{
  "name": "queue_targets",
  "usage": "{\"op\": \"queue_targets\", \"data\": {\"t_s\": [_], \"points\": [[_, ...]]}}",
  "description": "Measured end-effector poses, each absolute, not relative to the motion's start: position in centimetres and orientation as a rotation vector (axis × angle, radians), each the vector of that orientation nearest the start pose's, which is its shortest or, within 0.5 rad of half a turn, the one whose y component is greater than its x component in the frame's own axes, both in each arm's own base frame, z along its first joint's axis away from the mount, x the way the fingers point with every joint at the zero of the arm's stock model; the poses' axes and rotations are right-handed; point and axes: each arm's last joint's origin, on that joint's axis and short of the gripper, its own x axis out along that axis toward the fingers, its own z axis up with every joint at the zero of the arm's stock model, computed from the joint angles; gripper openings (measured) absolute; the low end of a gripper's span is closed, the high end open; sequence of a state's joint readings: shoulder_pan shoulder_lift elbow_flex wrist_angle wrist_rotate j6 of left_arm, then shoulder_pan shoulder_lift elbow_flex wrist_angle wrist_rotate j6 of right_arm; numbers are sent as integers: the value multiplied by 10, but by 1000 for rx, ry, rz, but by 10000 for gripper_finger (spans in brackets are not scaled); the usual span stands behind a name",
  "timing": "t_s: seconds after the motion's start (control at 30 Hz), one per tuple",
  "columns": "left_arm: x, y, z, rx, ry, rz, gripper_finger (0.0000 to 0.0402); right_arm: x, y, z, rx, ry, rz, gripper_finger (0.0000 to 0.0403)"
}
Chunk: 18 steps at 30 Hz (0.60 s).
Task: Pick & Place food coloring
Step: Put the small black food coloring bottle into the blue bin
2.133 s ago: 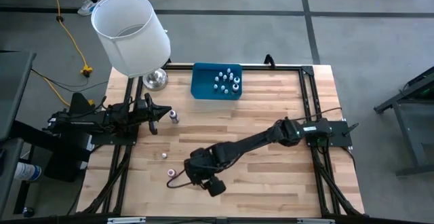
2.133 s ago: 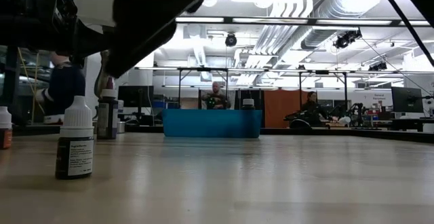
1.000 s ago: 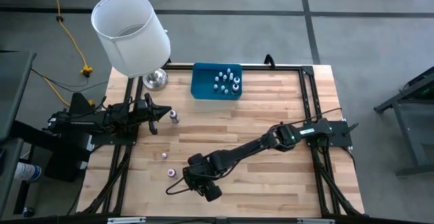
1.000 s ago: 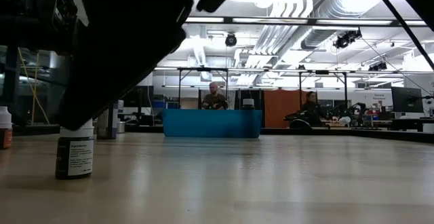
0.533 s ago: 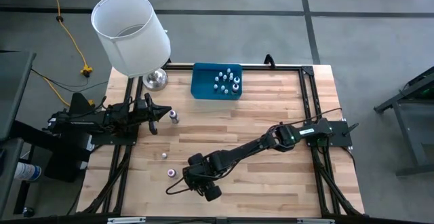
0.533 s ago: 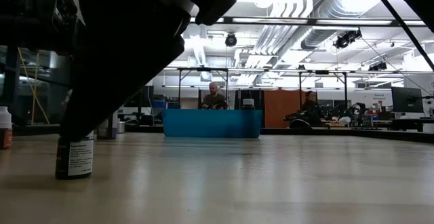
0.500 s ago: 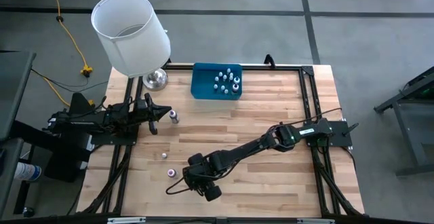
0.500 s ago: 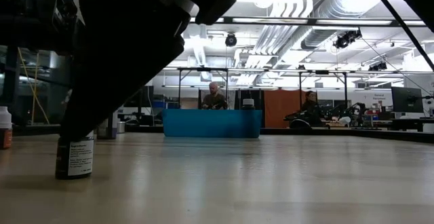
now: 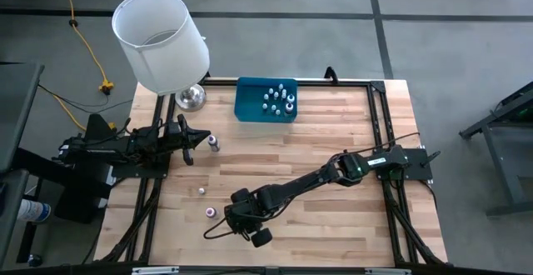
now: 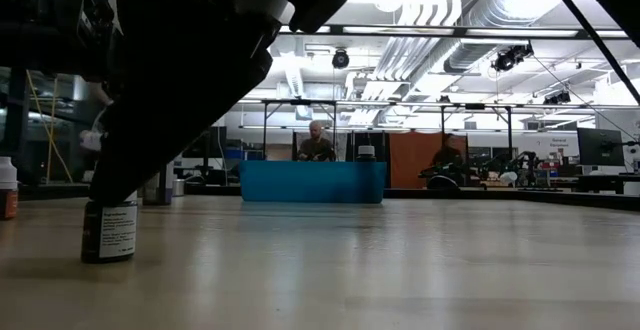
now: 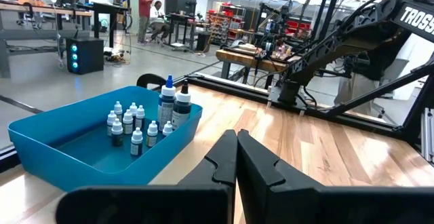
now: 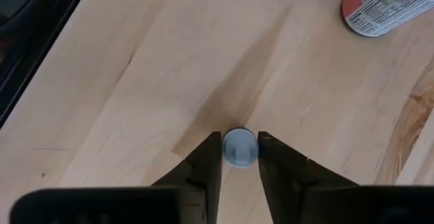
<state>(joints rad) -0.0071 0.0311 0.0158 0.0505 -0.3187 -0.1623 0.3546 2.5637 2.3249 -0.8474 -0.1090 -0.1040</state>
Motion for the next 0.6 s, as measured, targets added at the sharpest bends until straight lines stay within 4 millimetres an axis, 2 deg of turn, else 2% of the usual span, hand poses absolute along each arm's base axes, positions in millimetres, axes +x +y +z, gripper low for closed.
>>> {"op": "queue_targets", "data": {"t_s": [0.2,0.37,0.6], "points": [[97,8,171,-167,-60,308,0,504,190,163,-221,1065,481,67],[97,8,171,-167,-60,308,0,504,190,164,-221,1064,482,70],[97,8,171,-167,-59,308,0,505,190,180,-218,1021,473,65]]}}
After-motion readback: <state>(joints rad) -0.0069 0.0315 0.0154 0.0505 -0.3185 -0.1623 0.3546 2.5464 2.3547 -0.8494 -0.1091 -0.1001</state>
